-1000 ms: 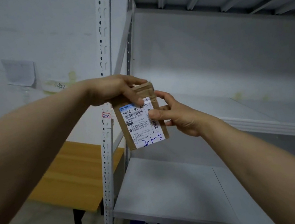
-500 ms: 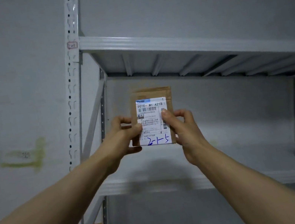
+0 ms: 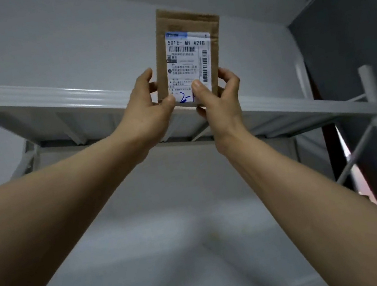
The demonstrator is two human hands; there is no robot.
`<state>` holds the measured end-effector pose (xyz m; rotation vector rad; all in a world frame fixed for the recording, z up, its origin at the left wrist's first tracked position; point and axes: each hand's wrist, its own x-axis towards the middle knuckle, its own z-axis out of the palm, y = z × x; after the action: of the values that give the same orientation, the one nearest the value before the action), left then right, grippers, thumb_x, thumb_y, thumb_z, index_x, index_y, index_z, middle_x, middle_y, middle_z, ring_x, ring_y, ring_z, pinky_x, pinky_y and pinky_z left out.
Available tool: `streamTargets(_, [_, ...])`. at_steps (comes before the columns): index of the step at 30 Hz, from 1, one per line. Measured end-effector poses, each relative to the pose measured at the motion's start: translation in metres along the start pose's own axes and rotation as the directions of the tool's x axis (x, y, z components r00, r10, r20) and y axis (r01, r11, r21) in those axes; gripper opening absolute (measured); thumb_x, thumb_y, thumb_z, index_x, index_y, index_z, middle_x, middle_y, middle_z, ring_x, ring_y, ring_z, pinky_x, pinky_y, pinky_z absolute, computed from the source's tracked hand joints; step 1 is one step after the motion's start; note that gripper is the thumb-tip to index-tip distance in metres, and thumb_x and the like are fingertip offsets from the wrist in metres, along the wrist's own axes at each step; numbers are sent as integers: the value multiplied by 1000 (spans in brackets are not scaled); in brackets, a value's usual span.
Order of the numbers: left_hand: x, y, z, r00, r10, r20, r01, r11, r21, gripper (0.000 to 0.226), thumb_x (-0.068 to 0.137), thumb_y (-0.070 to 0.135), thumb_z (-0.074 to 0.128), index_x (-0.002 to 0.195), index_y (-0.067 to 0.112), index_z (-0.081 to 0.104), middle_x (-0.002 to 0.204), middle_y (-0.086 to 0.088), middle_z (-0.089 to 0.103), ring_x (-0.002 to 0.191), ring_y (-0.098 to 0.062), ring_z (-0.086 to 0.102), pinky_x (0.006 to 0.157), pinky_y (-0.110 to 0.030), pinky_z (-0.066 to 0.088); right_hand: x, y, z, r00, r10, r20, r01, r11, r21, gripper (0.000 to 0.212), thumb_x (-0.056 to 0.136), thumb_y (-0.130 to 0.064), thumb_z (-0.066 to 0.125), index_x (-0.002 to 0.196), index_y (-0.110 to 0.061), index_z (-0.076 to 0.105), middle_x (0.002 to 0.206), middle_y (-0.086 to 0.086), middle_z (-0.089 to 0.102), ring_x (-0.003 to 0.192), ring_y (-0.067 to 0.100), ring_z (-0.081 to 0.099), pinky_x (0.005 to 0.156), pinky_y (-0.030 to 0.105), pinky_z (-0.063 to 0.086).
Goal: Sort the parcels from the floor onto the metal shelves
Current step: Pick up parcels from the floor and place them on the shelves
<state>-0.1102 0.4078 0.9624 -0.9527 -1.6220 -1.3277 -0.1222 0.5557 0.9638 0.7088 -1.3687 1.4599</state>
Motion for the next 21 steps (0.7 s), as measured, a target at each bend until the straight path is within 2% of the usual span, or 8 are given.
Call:
streamTargets(2, [29,-4,37,1000,8,-11,-7,999,44,57,97,25,58,146,28,29,141,12,48,113,-8,53,94,-32,45,33,13,-35,999,7,-54,-9,999,-33,40,97,-29,63,127,-30,36,113,-5,68,87,0,71,68,15,55])
streamTargets(3, [43,-7,56,1000,22,-1,-22,996,87,51,96,27,59,141,29,36,140,11,49,116,-11,52,98,-34,44,49,20,-53,997,19,-74,-23,999,-42,37,98,-29,63,124,-30,37,112,-4,69,83,-2,71,65,14,54])
streamTargets(5, [70,-14,93,998,29,53,-38,984,177,43,92,34,60,132,37,45,141,9,51,125,-19,49,107,-43,40,80,33,-89,993,24,-115,-33,996,-78,34,98,-29,62,123,-31,40,114,-3,70,87,1,71,71,17,53])
streamTargets(7, [91,-20,129,993,-2,114,-25,971,239,48,87,38,58,133,44,44,145,4,47,129,-27,47,110,-49,39,109,49,-122,989,2,-146,-21,991,-133,31,99,-29,62,124,-32,43,116,-4,70,97,7,70,80,26,55])
streamTargets(11, [127,-35,201,987,-83,140,31,940,340,62,81,38,55,139,54,39,152,-7,34,128,-38,45,111,-49,38,159,78,-188,988,-24,-156,-18,965,-263,32,101,-27,58,131,-29,49,127,-2,66,114,17,65,99,41,54])
streamTargets(16, [166,-49,301,978,-39,203,-54,900,433,58,81,28,50,135,46,41,144,-12,38,127,-38,40,108,-49,39,211,110,-256,974,-29,-226,-54,935,-352,37,102,-30,54,136,-31,38,128,1,64,111,22,66,97,43,55])
streamTargets(19, [186,-56,348,968,-65,241,-74,846,528,59,77,27,47,135,39,45,139,-15,39,128,-38,35,109,-49,37,234,131,-292,965,-78,-252,-44,893,-448,47,103,-29,53,142,-35,28,122,-3,62,102,17,65,85,31,51])
streamTargets(21, [197,-60,373,967,-68,247,-105,773,625,54,80,28,45,133,37,45,137,-17,37,123,-40,37,108,-47,35,247,143,-313,962,-108,-252,-39,856,-515,46,103,-28,51,142,-35,28,118,-5,61,98,15,65,82,30,49])
